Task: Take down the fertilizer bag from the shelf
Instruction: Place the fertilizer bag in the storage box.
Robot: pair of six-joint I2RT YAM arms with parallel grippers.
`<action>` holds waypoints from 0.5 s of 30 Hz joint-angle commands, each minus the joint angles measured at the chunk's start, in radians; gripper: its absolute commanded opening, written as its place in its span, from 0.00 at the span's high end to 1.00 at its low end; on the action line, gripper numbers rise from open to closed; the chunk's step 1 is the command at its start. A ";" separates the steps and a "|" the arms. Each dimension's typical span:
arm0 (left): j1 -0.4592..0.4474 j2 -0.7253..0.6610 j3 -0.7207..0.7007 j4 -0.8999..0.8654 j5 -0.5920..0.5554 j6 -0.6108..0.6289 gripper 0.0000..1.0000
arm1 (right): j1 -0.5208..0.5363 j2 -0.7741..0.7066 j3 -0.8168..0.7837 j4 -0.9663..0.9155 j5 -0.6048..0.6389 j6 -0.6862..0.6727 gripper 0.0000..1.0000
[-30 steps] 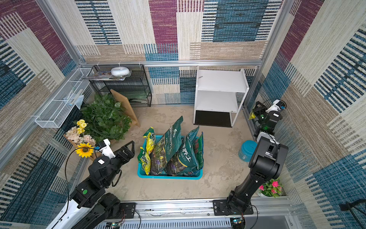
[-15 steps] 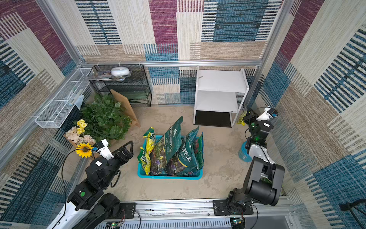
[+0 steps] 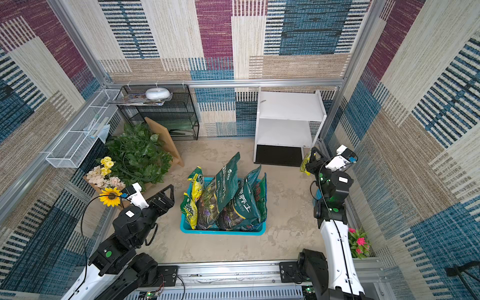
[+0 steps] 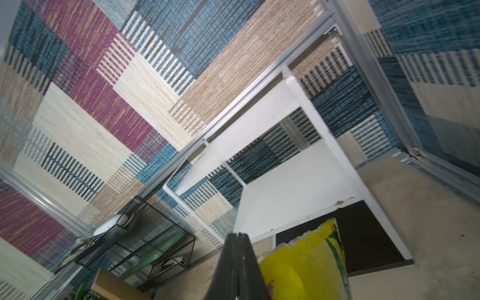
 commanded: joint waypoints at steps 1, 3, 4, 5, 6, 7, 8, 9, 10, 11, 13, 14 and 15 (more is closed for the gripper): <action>0.002 0.001 -0.006 0.023 -0.029 0.020 0.01 | 0.046 -0.023 0.061 -0.048 -0.097 -0.003 1.00; 0.002 0.001 -0.012 0.027 -0.032 0.016 0.01 | 0.096 0.011 0.155 -0.103 -0.181 -0.031 1.00; 0.002 0.001 -0.015 0.034 -0.030 0.014 0.01 | 0.143 0.031 0.218 -0.166 -0.198 -0.068 1.00; 0.001 0.003 -0.017 0.035 -0.029 0.011 0.01 | 0.188 0.043 0.266 -0.214 -0.193 -0.097 1.00; 0.003 0.004 -0.017 0.036 -0.027 0.010 0.01 | 0.245 0.053 0.313 -0.250 -0.178 -0.133 1.00; 0.002 0.004 -0.016 0.036 -0.025 0.012 0.01 | 0.302 0.058 0.353 -0.274 -0.161 -0.164 1.00; 0.002 0.005 -0.013 0.036 -0.024 0.014 0.01 | 0.347 0.067 0.391 -0.297 -0.148 -0.188 1.00; 0.002 0.004 -0.012 0.032 -0.025 0.015 0.01 | 0.395 0.081 0.433 -0.323 -0.133 -0.204 1.00; 0.003 0.002 -0.011 0.031 -0.028 0.015 0.01 | 0.441 0.100 0.472 -0.340 -0.123 -0.216 1.00; 0.002 0.000 -0.011 0.028 -0.030 0.014 0.01 | 0.478 0.116 0.503 -0.352 -0.115 -0.224 1.00; 0.002 -0.005 -0.013 0.027 -0.033 0.015 0.01 | 0.573 0.169 0.570 -0.376 -0.085 -0.244 1.00; 0.002 -0.008 -0.012 0.027 -0.035 0.014 0.01 | 0.617 0.193 0.597 -0.388 -0.065 -0.258 1.00; 0.002 -0.011 -0.011 0.024 -0.037 0.015 0.01 | 0.671 0.229 0.629 -0.399 -0.040 -0.277 1.00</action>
